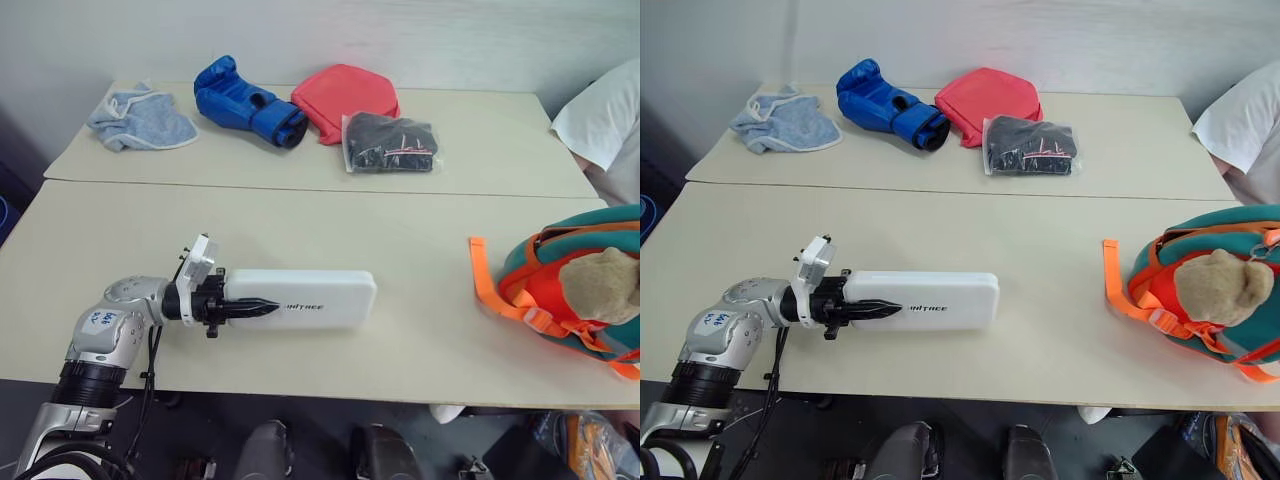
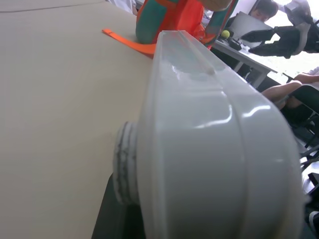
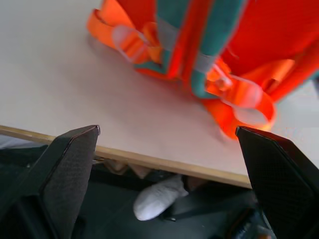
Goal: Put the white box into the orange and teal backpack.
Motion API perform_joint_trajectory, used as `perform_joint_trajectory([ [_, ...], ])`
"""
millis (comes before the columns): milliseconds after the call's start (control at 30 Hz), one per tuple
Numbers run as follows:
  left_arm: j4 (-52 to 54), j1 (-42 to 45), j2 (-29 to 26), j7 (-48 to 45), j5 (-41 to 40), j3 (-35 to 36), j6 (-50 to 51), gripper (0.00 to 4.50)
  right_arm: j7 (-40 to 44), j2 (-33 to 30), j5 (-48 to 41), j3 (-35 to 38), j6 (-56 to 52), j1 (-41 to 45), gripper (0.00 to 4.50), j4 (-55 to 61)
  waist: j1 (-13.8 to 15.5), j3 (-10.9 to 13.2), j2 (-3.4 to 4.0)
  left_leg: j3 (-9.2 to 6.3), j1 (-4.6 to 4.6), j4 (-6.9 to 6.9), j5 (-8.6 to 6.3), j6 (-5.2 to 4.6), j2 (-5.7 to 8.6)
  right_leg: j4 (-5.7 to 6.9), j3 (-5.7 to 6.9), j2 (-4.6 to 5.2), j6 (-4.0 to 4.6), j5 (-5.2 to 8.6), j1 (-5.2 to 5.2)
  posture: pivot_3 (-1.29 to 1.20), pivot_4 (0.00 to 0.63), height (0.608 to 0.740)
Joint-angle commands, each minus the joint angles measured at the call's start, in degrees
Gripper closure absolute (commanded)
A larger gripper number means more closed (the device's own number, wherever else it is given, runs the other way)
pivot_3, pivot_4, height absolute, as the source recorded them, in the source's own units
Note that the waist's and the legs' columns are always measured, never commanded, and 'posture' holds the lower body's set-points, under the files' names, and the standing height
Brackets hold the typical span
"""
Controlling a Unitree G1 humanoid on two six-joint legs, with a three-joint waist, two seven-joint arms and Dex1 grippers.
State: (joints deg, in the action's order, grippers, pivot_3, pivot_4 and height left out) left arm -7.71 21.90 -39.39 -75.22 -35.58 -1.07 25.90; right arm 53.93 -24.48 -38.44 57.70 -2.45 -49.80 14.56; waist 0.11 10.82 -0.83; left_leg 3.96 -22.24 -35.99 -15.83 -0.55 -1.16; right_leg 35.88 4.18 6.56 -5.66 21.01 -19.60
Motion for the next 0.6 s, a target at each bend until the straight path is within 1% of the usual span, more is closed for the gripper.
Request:
perform_joint_trajectory([
  [33,-0.36,1.26,0.67,-2.32,0.64,0.47,-1.71,3.29,-1.42,-6.61,-1.79,3.36,0.59,6.01,0.04,-5.09,-0.46,0.01,0.02,0.01,0.0,-0.01,-0.04,0.05,0.01,-0.01,-0.02,0.03,0.04,-0.03,0.0,0.0,0.15,0.74],
  [100,-0.75,1.89,1.24,-2.62,1.02,0.48,-1.83,3.29,-0.87,-11.29,-0.94,1.36,0.01,11.18,0.04,-7.8,-0.78,0.01,0.03,0.03,0.04,-0.04,-0.01,-0.01,0.0,0.0,-0.03,0.03,0.05,-0.04,0.02,0.0,0.15,0.74],
  [133,-0.83,2.13,1.48,-2.67,1.16,0.51,-1.78,3.29,-0.54,-12.61,-0.72,0.64,-0.34,12.8,0.04,-8.61,-0.71,0.02,0.07,0.03,0.04,-0.05,0.04,-0.09,0.01,0.01,-0.03,0.03,0.05,-0.05,0.01,0.0,0.15,0.74],
  [267,0.93,1.43,2.21,-2.08,0.78,1.02,-0.45,3.29,1.41,-19.08,-0.3,-6.39,-3.49,22.3,0.04,-10.96,-0.17,0.05,0.12,-0.04,-0.01,0.01,0.18,0.12,-0.04,0.07,0.16,-0.05,0.06,-0.04,-0.04,0.0,0.15,0.74],
  [333,2.15,0.74,2.29,-1.64,0.6,1.37,0.19,3.29,1.59,-20.77,-1.52,-9.07,-6.46,25.61,0.04,-9.12,-0.12,0.06,0.15,-0.03,-0.02,-0.06,0.21,0.15,-0.04,0.09,0.2,-0.08,0.05,-0.03,-0.03,0.0,0.15,0.74],
  [467,5.49,-1.17,2.47,0.66,-0.34,3.24,1.7,3.29,1.26,-22.3,-3.72,-12.37,-11.74,29.27,0.04,-3.19,0.12,0.07,0.15,-0.07,-0.08,-0.19,0.23,0.12,0.0,0.11,0.25,-0.07,-0.01,-0.06,0.02,0.0,0.15,0.74],
  [567,7.51,-2.26,2.32,2.29,-1.35,4.75,3.44,3.29,1.79,-22.47,-4.67,-13.31,-14.43,29.84,0.66,0.05,0.01,0.07,0.14,-0.07,-0.07,-0.22,0.24,0.06,0.01,0.11,0.22,-0.05,-0.09,-0.1,0.05,0.0,0.15,0.74],
  [600,8.11,-2.65,2.24,2.77,-1.61,5.24,4.0,3.29,1.67,-22.28,-5.1,-13.73,-15.32,29.94,0.99,1.13,0.01,0.07,0.14,-0.08,-0.07,-0.22,0.23,0.05,0.01,0.11,0.22,-0.05,-0.09,-0.1,0.07,0.0,0.15,0.74],
])
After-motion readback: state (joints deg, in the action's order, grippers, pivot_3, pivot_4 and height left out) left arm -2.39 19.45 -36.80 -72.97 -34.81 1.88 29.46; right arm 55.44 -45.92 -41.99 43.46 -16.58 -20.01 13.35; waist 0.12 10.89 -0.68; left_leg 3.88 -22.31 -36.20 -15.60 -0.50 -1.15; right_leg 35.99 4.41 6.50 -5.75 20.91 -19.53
